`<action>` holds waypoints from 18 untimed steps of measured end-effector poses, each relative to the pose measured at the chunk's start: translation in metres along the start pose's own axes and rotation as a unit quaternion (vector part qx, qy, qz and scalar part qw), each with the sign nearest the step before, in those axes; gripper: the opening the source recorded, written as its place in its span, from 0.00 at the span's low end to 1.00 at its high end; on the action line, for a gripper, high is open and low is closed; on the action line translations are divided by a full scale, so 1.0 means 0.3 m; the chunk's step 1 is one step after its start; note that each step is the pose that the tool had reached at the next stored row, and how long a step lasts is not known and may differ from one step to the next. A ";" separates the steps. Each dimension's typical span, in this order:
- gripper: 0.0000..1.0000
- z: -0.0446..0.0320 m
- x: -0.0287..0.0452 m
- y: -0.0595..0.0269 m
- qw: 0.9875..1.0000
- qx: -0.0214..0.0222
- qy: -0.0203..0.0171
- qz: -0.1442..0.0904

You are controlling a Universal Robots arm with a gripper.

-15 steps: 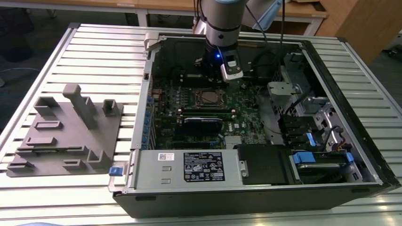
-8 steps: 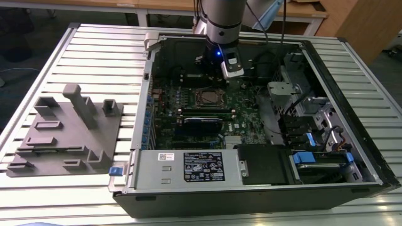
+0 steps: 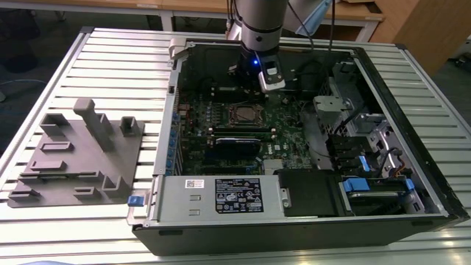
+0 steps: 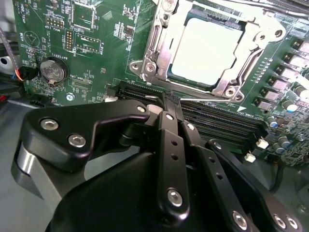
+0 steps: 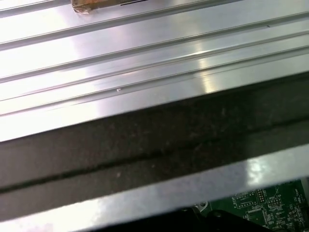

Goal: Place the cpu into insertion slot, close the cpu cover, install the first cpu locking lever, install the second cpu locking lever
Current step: 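Install the first cpu locking lever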

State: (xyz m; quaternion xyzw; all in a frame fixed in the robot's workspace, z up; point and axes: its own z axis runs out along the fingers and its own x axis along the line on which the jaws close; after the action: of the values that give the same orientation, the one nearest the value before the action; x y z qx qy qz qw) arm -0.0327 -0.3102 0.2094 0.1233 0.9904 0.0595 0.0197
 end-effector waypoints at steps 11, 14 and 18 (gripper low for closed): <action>0.11 0.003 0.003 0.008 1.000 0.000 -0.002 0.015; 0.11 0.004 0.003 0.008 1.000 0.001 -0.003 0.025; 0.11 0.005 0.005 0.007 0.999 0.001 -0.004 0.032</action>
State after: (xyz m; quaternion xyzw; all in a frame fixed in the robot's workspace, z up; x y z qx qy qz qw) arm -0.0336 -0.3076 0.2082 0.1554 0.9858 0.0590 0.0217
